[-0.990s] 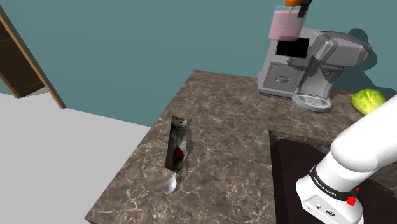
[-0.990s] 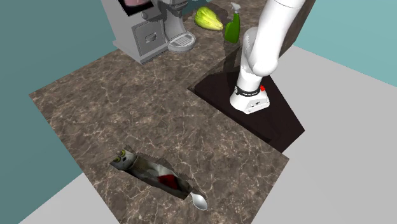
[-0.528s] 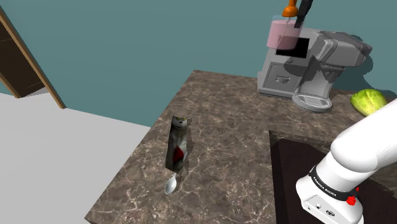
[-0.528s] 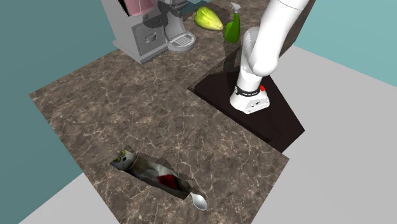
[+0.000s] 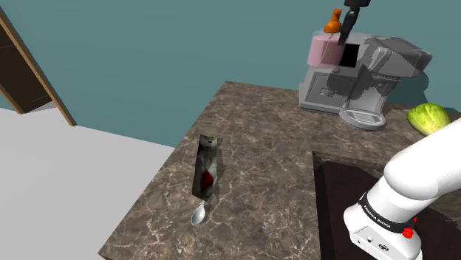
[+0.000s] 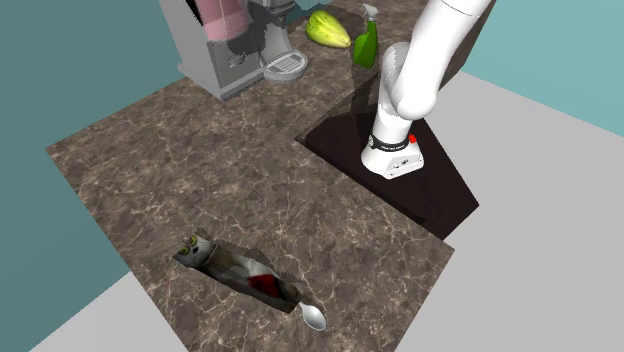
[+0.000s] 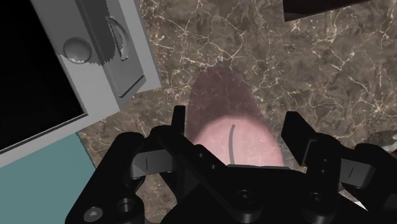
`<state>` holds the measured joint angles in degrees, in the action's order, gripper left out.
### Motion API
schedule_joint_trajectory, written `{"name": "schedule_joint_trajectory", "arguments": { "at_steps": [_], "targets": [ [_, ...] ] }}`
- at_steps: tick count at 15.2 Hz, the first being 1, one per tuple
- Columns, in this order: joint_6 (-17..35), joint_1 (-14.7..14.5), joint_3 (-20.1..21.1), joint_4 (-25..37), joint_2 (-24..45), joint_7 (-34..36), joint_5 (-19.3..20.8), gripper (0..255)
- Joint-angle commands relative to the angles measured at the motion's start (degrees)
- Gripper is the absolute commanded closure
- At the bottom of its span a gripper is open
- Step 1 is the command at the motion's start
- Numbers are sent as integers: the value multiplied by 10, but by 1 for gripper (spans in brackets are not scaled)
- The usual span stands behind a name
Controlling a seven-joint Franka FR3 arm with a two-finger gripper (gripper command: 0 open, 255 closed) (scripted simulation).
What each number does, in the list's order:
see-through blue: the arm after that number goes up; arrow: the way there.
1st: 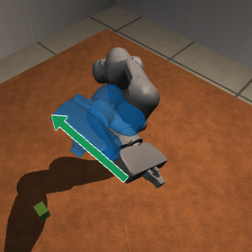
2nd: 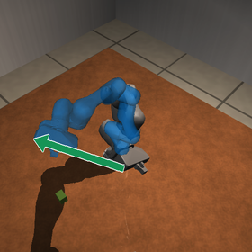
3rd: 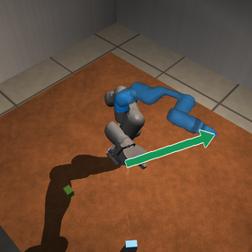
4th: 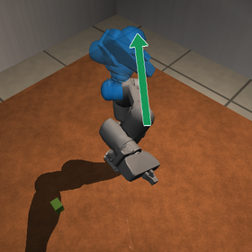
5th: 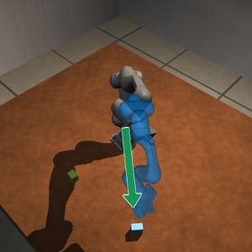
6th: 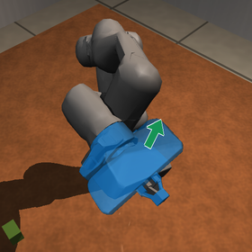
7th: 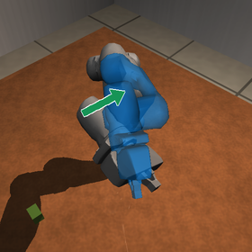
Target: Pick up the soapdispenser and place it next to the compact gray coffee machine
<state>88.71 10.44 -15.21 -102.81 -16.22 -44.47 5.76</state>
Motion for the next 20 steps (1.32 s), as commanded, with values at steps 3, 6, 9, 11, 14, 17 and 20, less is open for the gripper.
{"name": "schedule_joint_trajectory", "arguments": {
  "at_steps": [3, 6, 9, 11, 14, 17, 20],
  "targets": [
    [32, 1, 0, -39, -8, 3, 2, 255],
    [55, 1, 0, -68, -13, 5, 3, 255],
    [78, 2, -1, -95, -17, 7, 5, 255],
    [94, 2, -1, -112, -19, 8, 6, 255],
    [117, 3, -2, -137, -22, 9, 7, 255],
    [140, 4, -4, -161, -23, 10, 8, 255],
    [163, 5, -5, -184, -23, 11, 9, 255]
  ]
}}
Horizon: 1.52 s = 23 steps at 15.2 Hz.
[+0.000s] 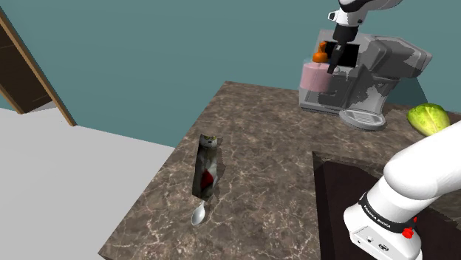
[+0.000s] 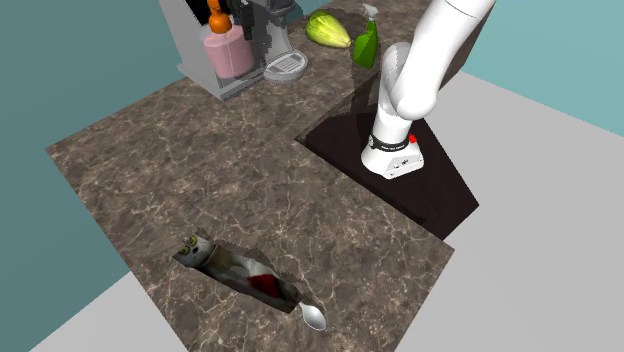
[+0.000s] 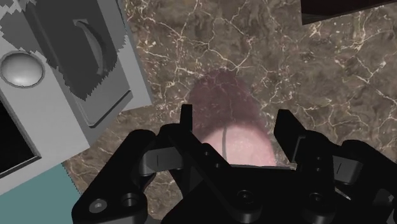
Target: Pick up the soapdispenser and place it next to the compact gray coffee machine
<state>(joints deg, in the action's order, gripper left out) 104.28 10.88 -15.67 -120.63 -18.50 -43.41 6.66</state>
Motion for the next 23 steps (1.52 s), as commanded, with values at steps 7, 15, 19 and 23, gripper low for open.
{"name": "schedule_joint_trajectory", "arguments": {
  "at_steps": [7, 15, 19, 23],
  "targets": [
    [61, 1, -4, -56, 5, 2, 2, 255],
    [124, 3, -9, -105, 19, 2, 3, 255],
    [157, 3, -12, -128, 29, 1, 2, 255],
    [189, 3, -15, -148, 41, 0, 1, 255]
  ]
}}
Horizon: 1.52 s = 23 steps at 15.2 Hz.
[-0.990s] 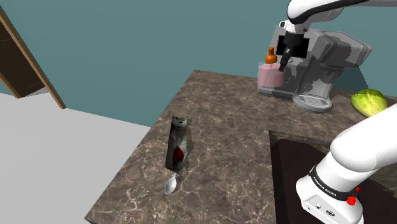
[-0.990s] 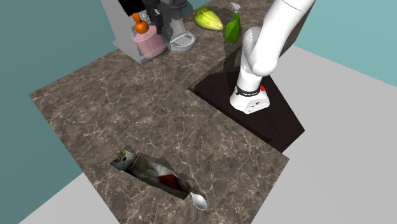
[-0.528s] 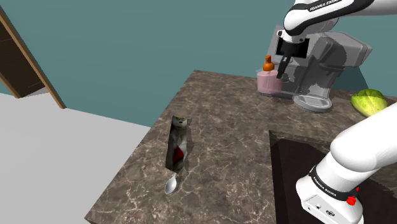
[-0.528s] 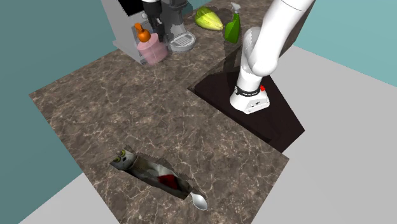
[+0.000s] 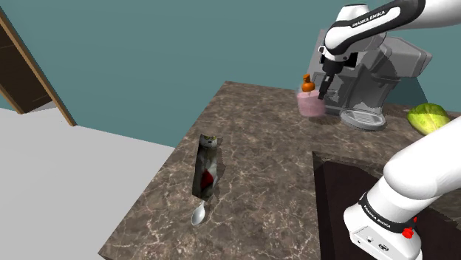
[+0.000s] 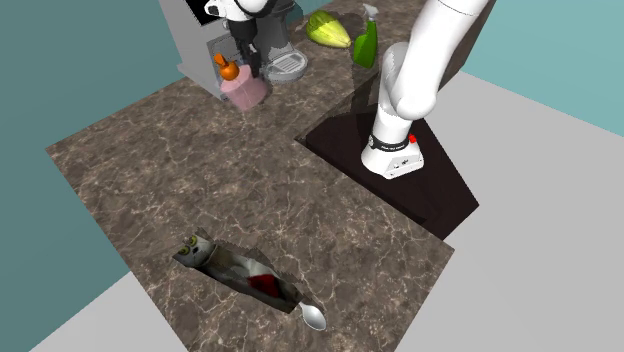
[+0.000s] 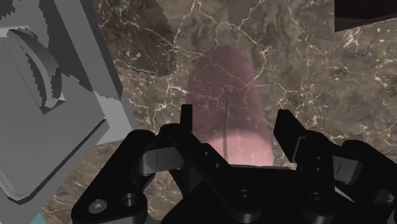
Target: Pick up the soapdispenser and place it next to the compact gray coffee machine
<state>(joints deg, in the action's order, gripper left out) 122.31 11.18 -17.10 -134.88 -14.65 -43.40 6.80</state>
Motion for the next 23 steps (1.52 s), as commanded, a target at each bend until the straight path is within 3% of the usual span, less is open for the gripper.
{"name": "schedule_joint_trajectory", "arguments": {
  "at_steps": [1, 15, 23],
  "targets": [
    [17, 0, -1, -10, 6, 0, -1, 255],
    [135, -2, -11, -65, 71, -10, -14, 255],
    [139, -2, -11, -66, 74, -10, -15, 255]
  ]
}}
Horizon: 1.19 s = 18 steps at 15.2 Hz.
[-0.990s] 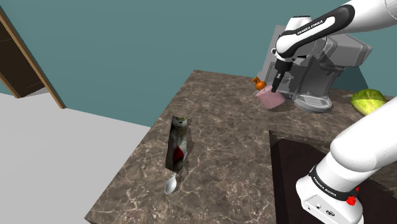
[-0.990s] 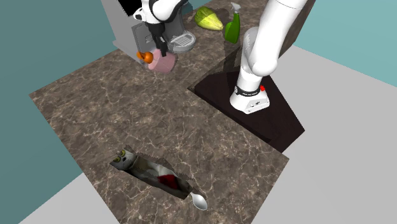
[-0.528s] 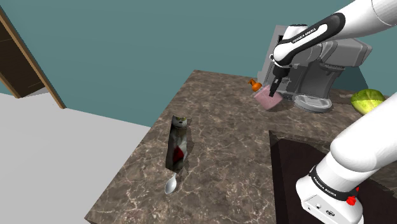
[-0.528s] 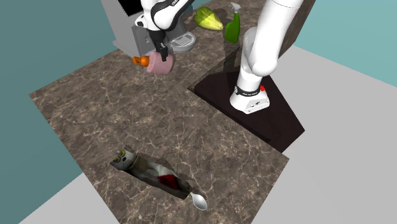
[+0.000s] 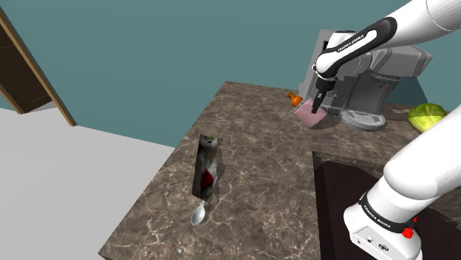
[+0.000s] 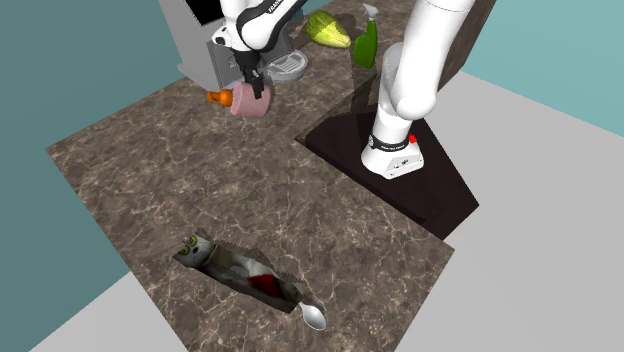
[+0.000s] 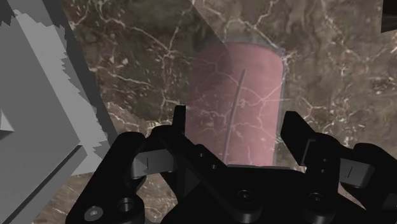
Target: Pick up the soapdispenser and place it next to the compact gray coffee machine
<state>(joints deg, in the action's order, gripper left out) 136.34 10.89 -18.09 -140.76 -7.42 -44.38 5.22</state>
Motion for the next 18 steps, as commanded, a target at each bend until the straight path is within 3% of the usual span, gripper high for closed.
{"name": "schedule_joint_trajectory", "arguments": {
  "at_steps": [1, 2, 7, 11, 18],
  "targets": [
    [-1, 1, -1, -7, 1, 0, 1, 255],
    [-2, 1, -1, -9, -1, 0, 2, 0],
    [-1, 1, -1, -7, 1, 0, 1, 0],
    [-81, 2, 6, 24, -49, 10, 13, 0],
    [-81, 2, 6, 24, -49, 10, 13, 0]
  ]
}}
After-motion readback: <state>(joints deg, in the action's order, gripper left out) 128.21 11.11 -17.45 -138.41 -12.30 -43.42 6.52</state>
